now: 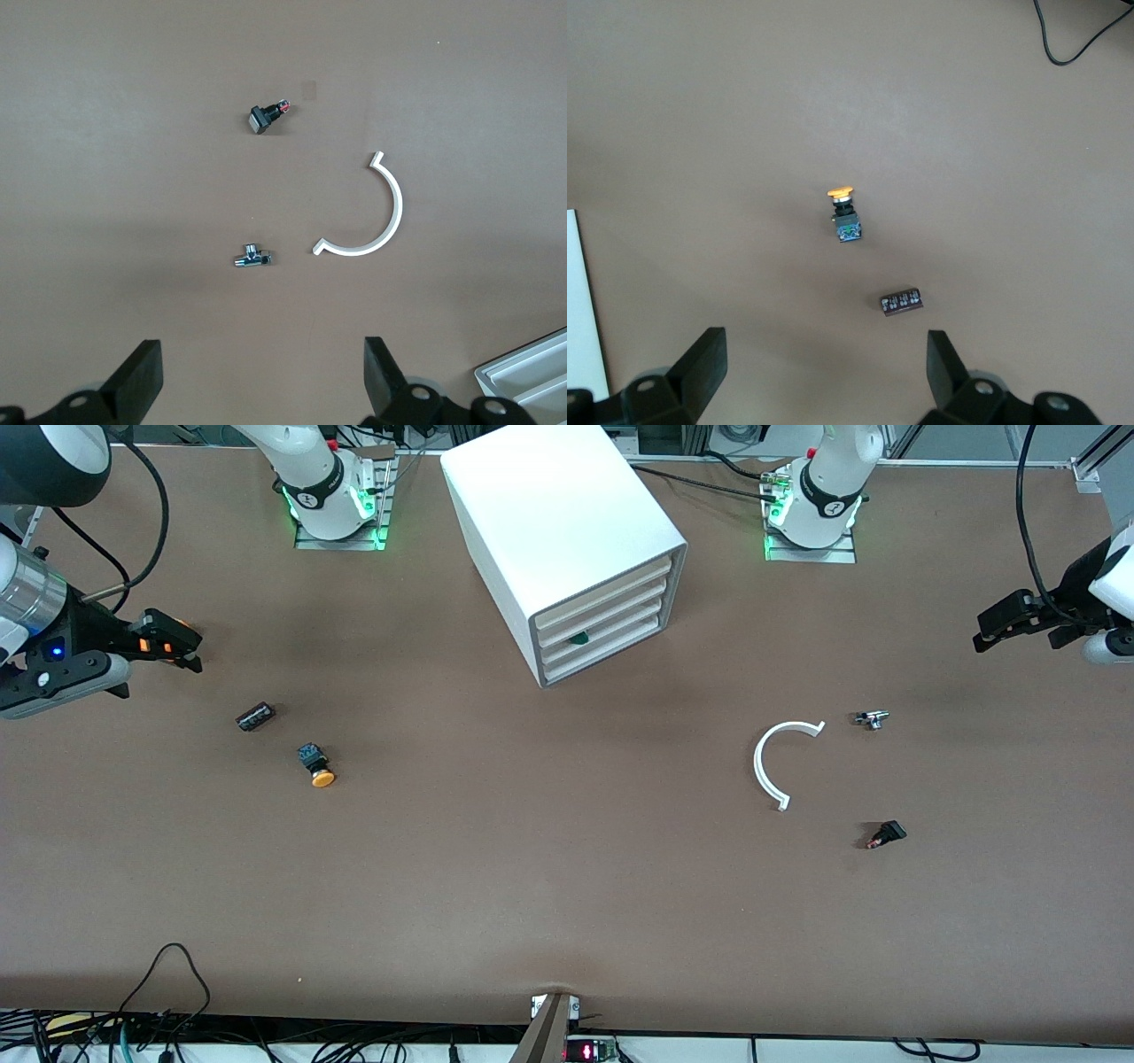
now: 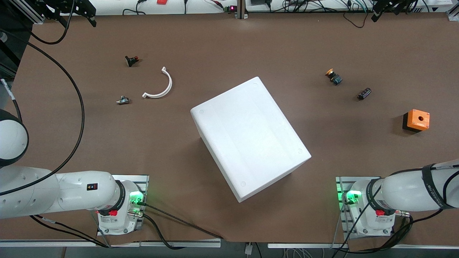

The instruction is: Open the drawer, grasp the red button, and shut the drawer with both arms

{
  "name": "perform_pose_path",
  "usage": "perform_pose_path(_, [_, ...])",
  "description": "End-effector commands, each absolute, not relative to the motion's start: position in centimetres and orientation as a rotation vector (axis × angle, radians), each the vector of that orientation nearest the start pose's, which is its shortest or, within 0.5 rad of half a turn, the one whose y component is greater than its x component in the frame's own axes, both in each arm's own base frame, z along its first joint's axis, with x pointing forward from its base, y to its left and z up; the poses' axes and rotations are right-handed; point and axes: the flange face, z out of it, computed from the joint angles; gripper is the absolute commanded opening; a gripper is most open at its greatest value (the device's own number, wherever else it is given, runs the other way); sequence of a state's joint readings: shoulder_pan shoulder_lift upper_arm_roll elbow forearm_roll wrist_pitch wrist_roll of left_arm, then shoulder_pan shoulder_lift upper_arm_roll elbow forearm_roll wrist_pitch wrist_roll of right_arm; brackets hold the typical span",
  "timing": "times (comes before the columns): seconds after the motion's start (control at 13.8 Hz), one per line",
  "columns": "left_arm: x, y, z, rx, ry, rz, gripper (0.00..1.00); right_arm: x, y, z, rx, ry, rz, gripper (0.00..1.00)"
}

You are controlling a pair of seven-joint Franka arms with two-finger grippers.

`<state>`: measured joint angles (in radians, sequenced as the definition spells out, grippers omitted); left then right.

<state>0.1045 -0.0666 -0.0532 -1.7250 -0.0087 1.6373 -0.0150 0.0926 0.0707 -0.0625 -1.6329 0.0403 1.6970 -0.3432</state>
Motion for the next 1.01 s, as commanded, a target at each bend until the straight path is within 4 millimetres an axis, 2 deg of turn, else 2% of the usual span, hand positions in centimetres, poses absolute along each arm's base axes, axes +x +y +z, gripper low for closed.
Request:
perform_pose_path(0.0, [53.2, 2.8, 59.6, -3.135, -0.041, 0.039, 1.0, 58.8, 2.0, 57.0, -3.054, -0.544, -0.01, 1.0])
perform_pose_path(0.22, [53.3, 2.6, 59.4, -3.137, 0.014, 0.049, 1.0, 58.7, 2.1, 57.1, -3.054, -0.546, -0.012, 1.0])
perform_pose_path(0.36, [53.4, 1.5, 58.1, -3.154, 0.044, 0.105, 1.0, 58.7, 2.2, 57.1, -3.054, -0.548, -0.012, 1.0])
perform_pose_path(0.43, [53.1, -0.2, 56.5, -3.177, 0.11, 0.177, 1.0, 58.7, 2.1, 57.1, -3.054, -0.546, -0.012, 1.0])
perform_pose_path(0.58, [52.9, -1.7, 53.5, -3.249, 0.16, 0.285, 1.0, 58.8, 2.2, 57.0, -3.053, -0.548, -0.01, 1.0])
perform_pose_path(0.72, [52.4, -3.8, 51.4, -3.3, 0.194, 0.371, 1.0, 58.7, 2.1, 57.1, -3.054, -0.546, -0.012, 1.0])
perform_pose_path(0.8, [52.3, -4.7, 50.6, -3.336, 0.23, 0.403, 1.0, 58.7, 2.1, 57.1, -3.054, -0.546, -0.012, 1.0])
perform_pose_path(0.94, [52.3, -6.3, 47.6, -3.384, 0.333, 0.535, 1.0, 58.8, 2.0, 57.0, -3.054, -0.544, -0.01, 1.0])
